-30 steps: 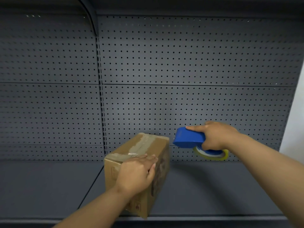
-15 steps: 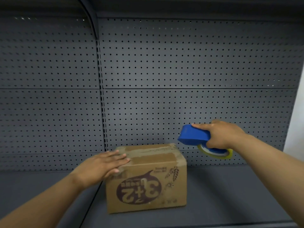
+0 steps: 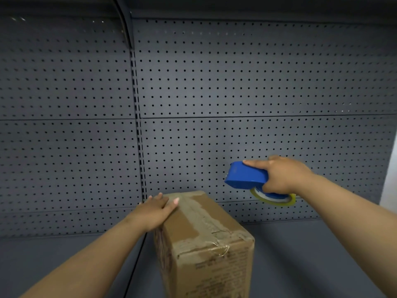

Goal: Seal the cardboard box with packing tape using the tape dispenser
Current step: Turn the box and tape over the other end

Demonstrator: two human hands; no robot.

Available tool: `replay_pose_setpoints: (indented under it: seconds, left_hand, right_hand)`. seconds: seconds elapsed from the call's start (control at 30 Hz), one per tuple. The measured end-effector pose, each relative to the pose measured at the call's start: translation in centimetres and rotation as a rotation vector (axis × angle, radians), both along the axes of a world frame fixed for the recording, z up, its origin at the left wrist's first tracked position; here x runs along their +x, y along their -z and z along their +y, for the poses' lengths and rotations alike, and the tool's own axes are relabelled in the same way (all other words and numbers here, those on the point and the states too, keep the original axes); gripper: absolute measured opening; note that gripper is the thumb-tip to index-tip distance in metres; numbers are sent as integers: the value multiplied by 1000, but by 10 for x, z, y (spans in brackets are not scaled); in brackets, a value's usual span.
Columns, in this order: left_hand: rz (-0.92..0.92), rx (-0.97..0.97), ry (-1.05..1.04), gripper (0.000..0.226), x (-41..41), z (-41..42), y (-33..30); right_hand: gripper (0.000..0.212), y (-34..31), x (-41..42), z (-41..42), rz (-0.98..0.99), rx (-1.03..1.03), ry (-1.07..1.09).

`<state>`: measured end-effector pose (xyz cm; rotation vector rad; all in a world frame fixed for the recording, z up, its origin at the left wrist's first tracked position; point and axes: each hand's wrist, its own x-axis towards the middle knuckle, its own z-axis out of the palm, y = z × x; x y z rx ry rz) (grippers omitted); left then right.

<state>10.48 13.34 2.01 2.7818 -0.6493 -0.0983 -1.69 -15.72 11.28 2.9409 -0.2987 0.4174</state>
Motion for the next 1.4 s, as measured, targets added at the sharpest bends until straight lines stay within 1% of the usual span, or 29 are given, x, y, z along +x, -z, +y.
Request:
replay_pose_setpoints:
  seconds: [0.07,0.13,0.33,0.43,0.67,0.77,0.83,0.87,0.9,0.93,0.97,1.03,1.07,1.1,1.13,1.17,1.4]
  left_hand:
    - [91,-62,-9,71,9,-4,-1]
    - [111,-106,-1,71,17,-6,0]
    - [50,-65,42,66,40,-8,5]
    - [34,-81,58,63,49,-10,7]
    - [-22,-81,52,60,69,-12,14]
    - [-58,-90,35,61,67,-11,12]
    - [-136,-144,21,62,62,-11,7]
    - [-172,-231,10,60,57,-11,4]
    - [-185,-367,-9,58,52,-12,-1]
    - [-149,-535,-32,56,46,-14,-8]
    - [-53,-731,-44,57,40,-16,-15]
    - [299,-1109,-8,62,29,-22,-28]
    - [483,-1235,32,64,24,-23,-33]
    - [628,-1310,69,65,19,-23,-37]
    - [718,-1345,95,65,14,-21,-41]
    - [757,-1359,111,65,9,-19,-45]
    - [802,-1393,138,55,-12,-3,-53]
  right_hand:
    - [72,2,5,4,-1,-11,-11]
    - [72,5,10,8,0,-17,-22]
    - [70,8,25,23,-21,-32,-113]
    - [70,7,32,31,-59,-32,-174]
    - [70,4,43,40,-146,-61,-256]
    - [71,3,44,46,-170,-71,-288]
    - [71,2,45,51,-171,-73,-313]
    - [72,2,45,54,-172,-74,-327]
    - [73,2,45,58,-175,-78,-342]
    - [75,1,45,61,-180,-86,-358]
    - [76,1,44,65,-185,-96,-372]
    - [77,-2,41,72,-200,-108,-402]
    - [77,-3,39,75,-211,-118,-417]
    - [75,-5,36,79,-222,-128,-430]
    - [74,-6,34,81,-229,-137,-442]
    - [72,-8,31,83,-232,-146,-453]
    - [74,-14,9,88,-211,-186,-473]
